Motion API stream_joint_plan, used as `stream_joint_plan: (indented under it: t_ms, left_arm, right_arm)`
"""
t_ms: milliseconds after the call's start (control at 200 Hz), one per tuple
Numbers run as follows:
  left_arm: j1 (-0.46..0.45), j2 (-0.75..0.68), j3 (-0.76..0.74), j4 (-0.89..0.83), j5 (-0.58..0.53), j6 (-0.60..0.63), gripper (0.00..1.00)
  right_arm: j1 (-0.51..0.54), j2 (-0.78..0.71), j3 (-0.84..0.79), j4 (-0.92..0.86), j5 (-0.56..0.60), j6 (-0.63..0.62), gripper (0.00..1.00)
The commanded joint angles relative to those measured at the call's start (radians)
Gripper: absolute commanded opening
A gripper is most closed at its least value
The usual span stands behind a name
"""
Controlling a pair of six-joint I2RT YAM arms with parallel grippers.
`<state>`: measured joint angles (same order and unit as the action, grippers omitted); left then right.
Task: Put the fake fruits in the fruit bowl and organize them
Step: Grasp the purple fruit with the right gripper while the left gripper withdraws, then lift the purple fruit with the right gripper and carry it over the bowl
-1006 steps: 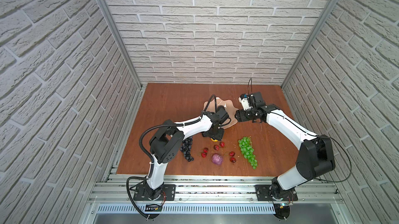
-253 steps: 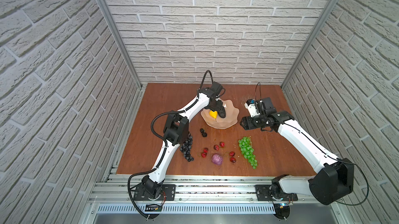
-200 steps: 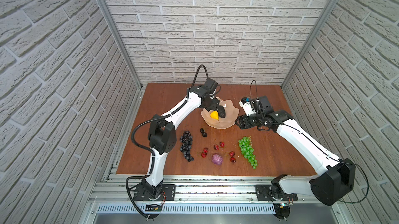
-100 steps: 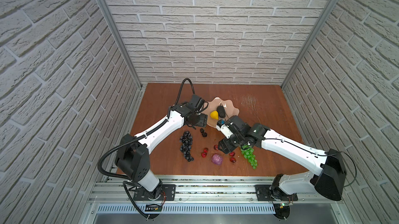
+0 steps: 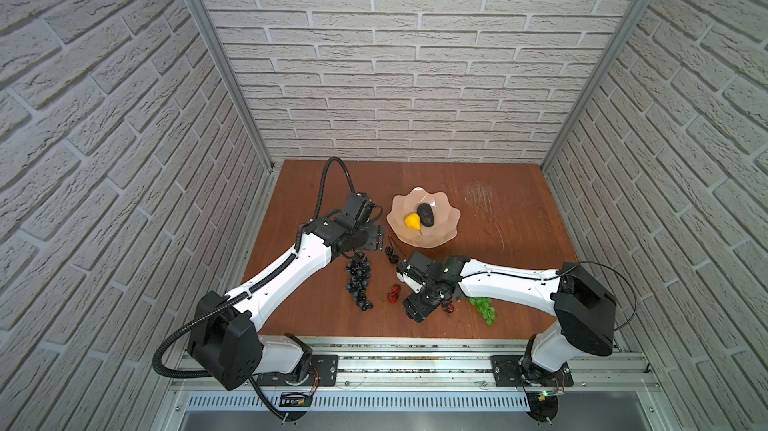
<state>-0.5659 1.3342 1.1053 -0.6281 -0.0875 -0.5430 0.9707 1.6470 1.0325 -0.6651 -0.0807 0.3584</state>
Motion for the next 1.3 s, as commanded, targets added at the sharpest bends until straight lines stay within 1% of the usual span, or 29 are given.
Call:
stream_joint_plan:
  t_ms: [0,70,225,290,375,510,630,715,885,930,1000,1105,1295]
  left_arm:
    - [0.011,-0.012,-0.015,0.026,-0.016,-0.006,0.79]
    - [0.012,-0.009,-0.015,0.022,-0.013,-0.007,0.79]
    - [0.013,-0.005,-0.016,0.022,-0.006,-0.015,0.79]
    - [0.013,-0.001,-0.016,0.024,-0.007,-0.015,0.79]
    - [0.013,0.005,-0.014,0.023,-0.008,-0.017,0.79]
    - [0.014,0.017,-0.003,0.019,-0.011,-0.012,0.79]
    - [0.014,0.017,0.002,0.019,-0.024,-0.012,0.79]
    - [0.015,0.010,-0.004,0.027,-0.046,-0.015,0.79]
    - [0.027,-0.021,-0.027,0.031,-0.065,-0.018,0.79]
    - [0.030,-0.034,-0.035,0.029,-0.076,-0.021,0.79]
    - [0.037,-0.060,-0.059,0.033,-0.096,-0.031,0.79]
    - [0.054,-0.095,-0.097,0.038,-0.089,-0.057,0.79]
    - [0.064,-0.137,-0.151,0.030,-0.093,-0.090,0.79]
  right_arm:
    - [0.006,0.037,0.002,0.030,0.022,-0.014,0.76]
    - [0.006,0.052,0.006,0.031,0.026,-0.024,0.75]
    - [0.006,0.065,0.005,0.035,0.021,-0.029,0.65]
    - [0.006,0.061,-0.001,0.038,0.022,-0.029,0.62]
    - [0.006,0.049,-0.004,0.031,0.027,-0.029,0.55]
    - [0.006,0.013,-0.001,0.007,0.040,-0.029,0.50]
    - [-0.002,-0.036,0.030,-0.040,0.043,-0.028,0.49]
    - [-0.016,-0.074,0.097,-0.099,0.053,-0.044,0.48]
    - [-0.085,-0.074,0.304,-0.257,0.137,-0.154,0.48]
    - [-0.116,-0.061,0.358,-0.279,0.137,-0.186,0.48]
    - [-0.165,-0.041,0.424,-0.281,0.134,-0.228,0.48]
    - [-0.230,0.005,0.500,-0.275,0.137,-0.267,0.48]
    - [-0.312,0.101,0.552,-0.221,0.142,-0.315,0.48]
